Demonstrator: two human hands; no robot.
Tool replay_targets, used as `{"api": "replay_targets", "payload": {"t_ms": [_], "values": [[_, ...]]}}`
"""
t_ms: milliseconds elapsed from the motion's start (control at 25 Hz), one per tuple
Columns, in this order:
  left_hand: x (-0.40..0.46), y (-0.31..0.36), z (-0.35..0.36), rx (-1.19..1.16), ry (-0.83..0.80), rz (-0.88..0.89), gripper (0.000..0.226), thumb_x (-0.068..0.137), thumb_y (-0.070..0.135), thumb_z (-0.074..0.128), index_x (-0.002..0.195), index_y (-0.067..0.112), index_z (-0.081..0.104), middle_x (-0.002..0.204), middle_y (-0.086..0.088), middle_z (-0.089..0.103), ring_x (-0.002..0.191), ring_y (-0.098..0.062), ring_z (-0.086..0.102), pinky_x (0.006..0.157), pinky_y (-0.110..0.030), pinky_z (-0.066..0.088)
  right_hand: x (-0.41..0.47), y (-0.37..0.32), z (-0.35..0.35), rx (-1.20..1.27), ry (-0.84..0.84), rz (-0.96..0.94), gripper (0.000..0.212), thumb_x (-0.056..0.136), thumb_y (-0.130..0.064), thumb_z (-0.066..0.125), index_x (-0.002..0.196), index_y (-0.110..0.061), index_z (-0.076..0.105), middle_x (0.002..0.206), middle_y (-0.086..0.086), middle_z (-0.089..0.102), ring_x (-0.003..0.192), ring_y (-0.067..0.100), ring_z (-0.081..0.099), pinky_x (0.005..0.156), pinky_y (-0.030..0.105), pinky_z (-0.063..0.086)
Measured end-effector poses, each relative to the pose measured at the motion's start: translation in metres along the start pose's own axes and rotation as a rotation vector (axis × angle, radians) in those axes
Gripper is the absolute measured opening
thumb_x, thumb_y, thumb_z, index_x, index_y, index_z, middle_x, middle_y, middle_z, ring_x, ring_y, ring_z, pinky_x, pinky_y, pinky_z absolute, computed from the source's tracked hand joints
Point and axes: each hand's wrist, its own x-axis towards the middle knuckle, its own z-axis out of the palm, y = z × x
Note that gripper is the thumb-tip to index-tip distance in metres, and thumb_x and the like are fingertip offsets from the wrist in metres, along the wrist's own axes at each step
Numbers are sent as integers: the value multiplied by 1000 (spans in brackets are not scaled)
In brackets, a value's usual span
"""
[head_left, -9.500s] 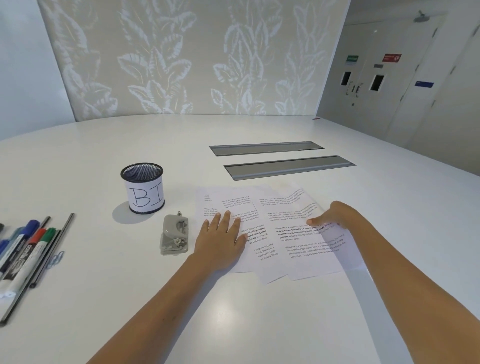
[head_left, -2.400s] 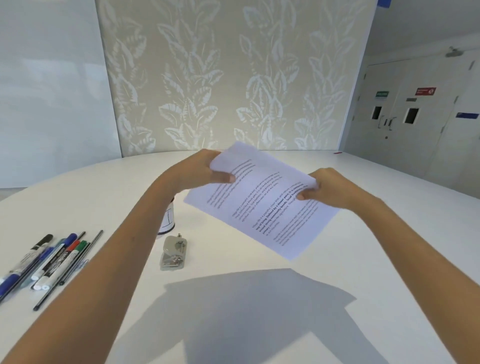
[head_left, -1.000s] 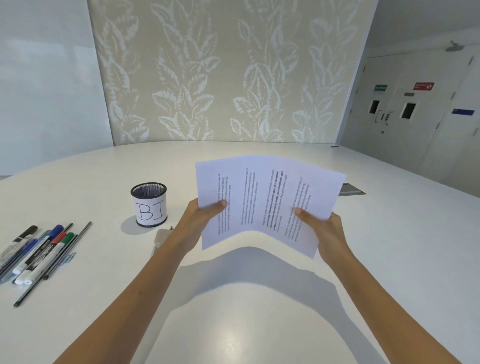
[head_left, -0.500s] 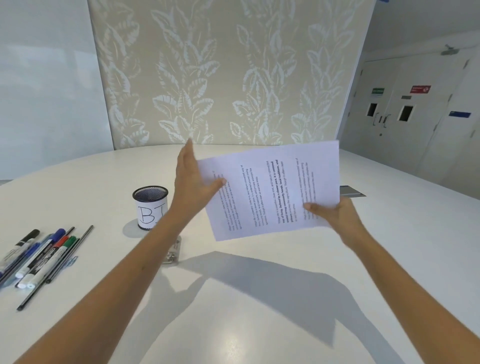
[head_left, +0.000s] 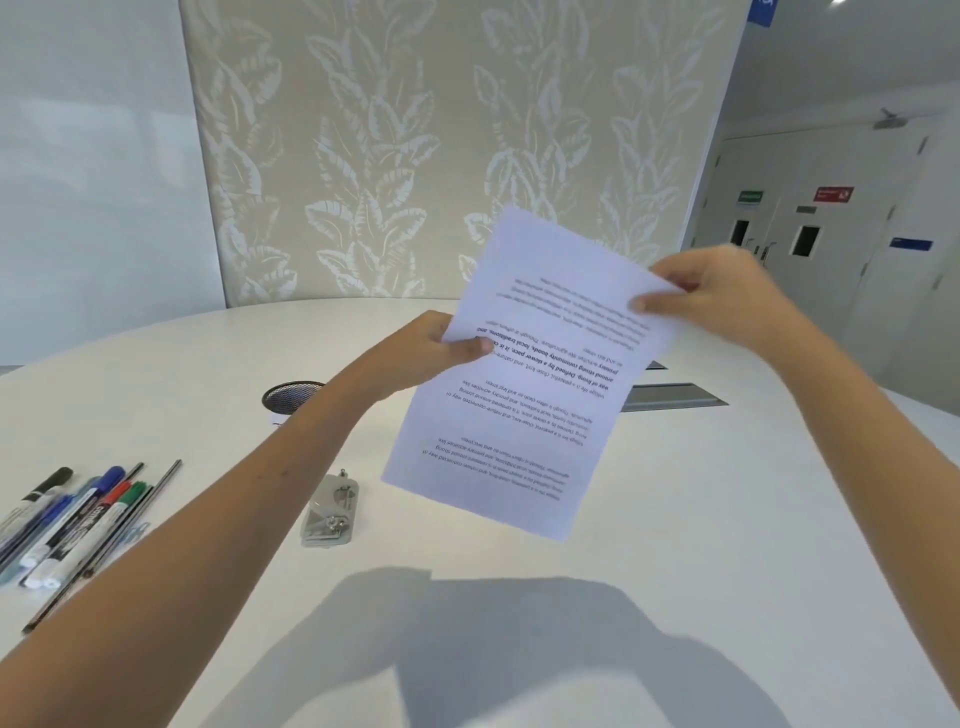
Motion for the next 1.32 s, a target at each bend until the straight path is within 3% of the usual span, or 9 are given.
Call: {"api": "replay_targets", "payload": {"t_ms": [120, 240, 320, 400, 600, 800, 920, 1160, 1320], "values": [[0, -9, -1, -288, 77, 7, 21, 93, 32, 60, 103, 20, 74, 107, 0, 76, 97, -20, 72, 84, -36, 55, 1, -1, -3, 706, 95, 130, 8, 84, -23, 70, 92, -21, 70, 73, -6, 76, 65, 6, 69, 64, 23, 59], [1, -13, 3, -512, 140, 50, 18, 92, 26, 61, 101, 21, 75, 106, 1, 76, 98, -19, 72, 76, -31, 58, -13, -1, 31, 1016, -68, 260, 24, 84, -33, 61, 100, -17, 68, 86, -3, 77, 71, 11, 71, 69, 29, 60], [1, -14, 10, -577, 223, 54, 17, 92, 24, 60, 99, 21, 76, 104, 2, 76, 96, -18, 72, 75, -31, 58, -26, -6, 60, 1018, -122, 313, 23, 83, -26, 64, 103, -13, 68, 86, -2, 78, 72, 11, 73, 62, 28, 61], [3, -13, 19, -565, 295, 60, 18, 94, 20, 58, 94, 22, 75, 96, 5, 78, 90, -15, 73, 75, -31, 58, -33, -11, 85, 1012, -9, 344, 13, 86, -13, 67, 99, -12, 70, 78, -4, 78, 67, 11, 73, 53, 25, 58], [-4, -9, 44, -542, 342, 161, 19, 95, 26, 54, 99, 30, 73, 95, 8, 77, 89, -12, 72, 70, -25, 57, -38, -21, 114, 1115, 264, 262, 10, 83, -13, 73, 85, -22, 76, 86, -7, 78, 80, 12, 73, 66, 27, 60], [-28, -45, 66, -485, 360, -3, 16, 92, 35, 58, 97, 39, 73, 97, 15, 76, 92, -7, 71, 74, -21, 55, -72, 8, 152, 1017, 211, 440, 5, 79, -26, 77, 83, -24, 77, 86, -4, 78, 83, 21, 74, 64, 30, 60], [-41, -62, 80, -458, 310, -120, 21, 96, 36, 53, 97, 40, 73, 100, 13, 76, 95, -11, 72, 70, -17, 54, -90, 17, 173, 1002, 151, 536, 9, 79, -24, 77, 87, -20, 76, 84, -3, 78, 78, 18, 74, 56, 23, 57], [-36, -58, 77, -492, 301, -46, 25, 93, 43, 54, 107, 31, 70, 108, 0, 75, 98, -20, 72, 79, -31, 60, -81, 17, 167, 1099, 157, 429, 16, 78, -21, 78, 94, -20, 76, 95, 1, 78, 84, 18, 75, 62, 25, 58], [-49, -87, 96, -500, 319, -168, 18, 93, 35, 57, 99, 34, 73, 99, 6, 77, 91, -15, 73, 64, -19, 56, -104, 30, 194, 1049, 146, 592, 18, 77, -14, 78, 96, -14, 75, 89, 4, 78, 83, 25, 74, 63, 35, 60]]}}
